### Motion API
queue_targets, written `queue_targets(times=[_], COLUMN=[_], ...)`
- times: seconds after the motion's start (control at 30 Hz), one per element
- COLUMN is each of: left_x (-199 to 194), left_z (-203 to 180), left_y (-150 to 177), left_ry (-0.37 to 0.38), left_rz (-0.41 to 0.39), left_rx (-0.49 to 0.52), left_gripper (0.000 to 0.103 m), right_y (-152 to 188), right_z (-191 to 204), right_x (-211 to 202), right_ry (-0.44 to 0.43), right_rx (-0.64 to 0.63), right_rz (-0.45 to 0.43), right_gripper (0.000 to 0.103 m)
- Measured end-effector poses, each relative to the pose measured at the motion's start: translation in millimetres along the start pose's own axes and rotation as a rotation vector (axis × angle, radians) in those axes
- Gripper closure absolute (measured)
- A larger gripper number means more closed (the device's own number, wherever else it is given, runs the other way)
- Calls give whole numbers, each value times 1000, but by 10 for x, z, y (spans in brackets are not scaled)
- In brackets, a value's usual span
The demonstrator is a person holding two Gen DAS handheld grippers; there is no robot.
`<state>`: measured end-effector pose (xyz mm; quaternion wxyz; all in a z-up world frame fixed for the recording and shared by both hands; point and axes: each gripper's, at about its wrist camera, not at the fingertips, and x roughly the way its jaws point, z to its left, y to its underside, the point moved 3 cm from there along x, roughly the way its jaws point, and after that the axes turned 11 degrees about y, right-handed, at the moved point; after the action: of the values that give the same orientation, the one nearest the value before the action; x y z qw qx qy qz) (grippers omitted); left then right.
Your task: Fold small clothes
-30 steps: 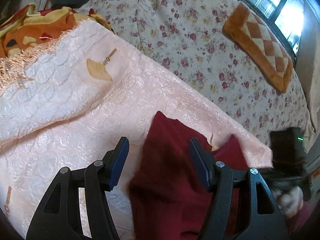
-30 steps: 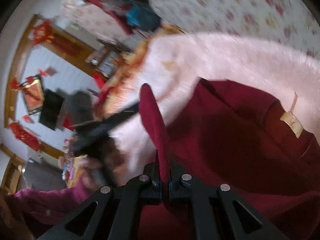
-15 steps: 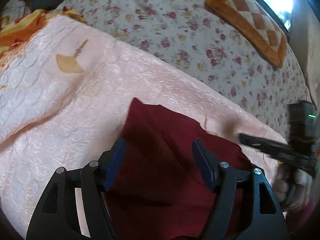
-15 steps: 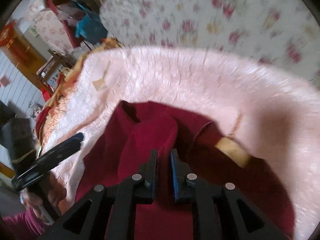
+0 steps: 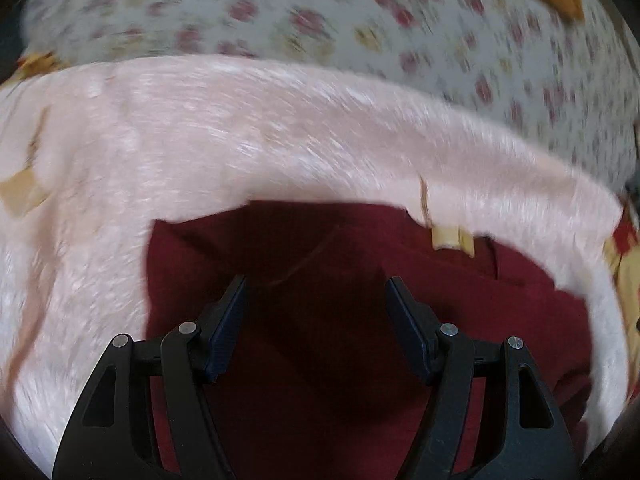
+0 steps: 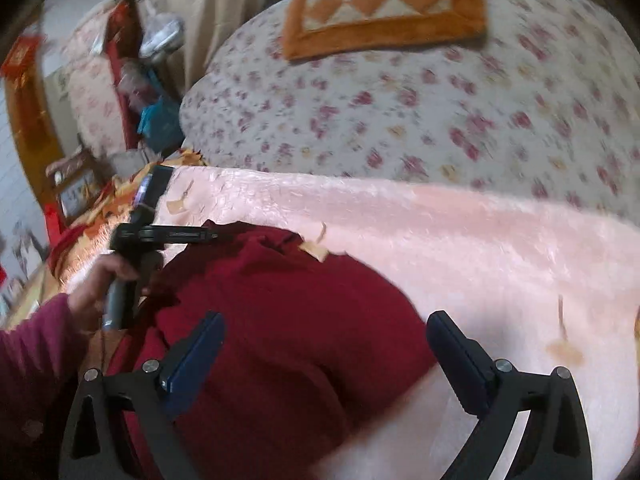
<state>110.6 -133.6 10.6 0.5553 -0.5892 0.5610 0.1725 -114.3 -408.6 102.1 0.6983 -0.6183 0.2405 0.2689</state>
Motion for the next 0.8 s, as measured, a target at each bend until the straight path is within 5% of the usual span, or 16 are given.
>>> queue_targets(times=[0.07, 0.13, 0.23, 0.47, 0.63, 0.8], left_x=[74, 90, -85, -959, -1100, -929], left_z=[-47, -64, -66, 50, -11, 64], left_y=[4, 15, 16, 152, 353, 676], left_ry=[-5, 13, 32, 62, 52, 46], left_rz=[26, 45, 10, -166, -173, -124], left_rx=[31, 41, 28, -95, -112, -169], left_gripper=[37, 77, 90, 91, 91, 91], right_y=[94, 169, 219, 411, 487, 435], right_z=[-103, -132, -164, 48, 185, -31], right_x=[-13, 8, 73, 346, 635, 336], right_ry=[8, 26, 37, -10, 121, 100], right_rx=[18, 15, 38, -20, -164, -104], right_rz=[21, 38, 65, 182, 231, 181], right_gripper=[3, 3, 4, 25, 85, 87])
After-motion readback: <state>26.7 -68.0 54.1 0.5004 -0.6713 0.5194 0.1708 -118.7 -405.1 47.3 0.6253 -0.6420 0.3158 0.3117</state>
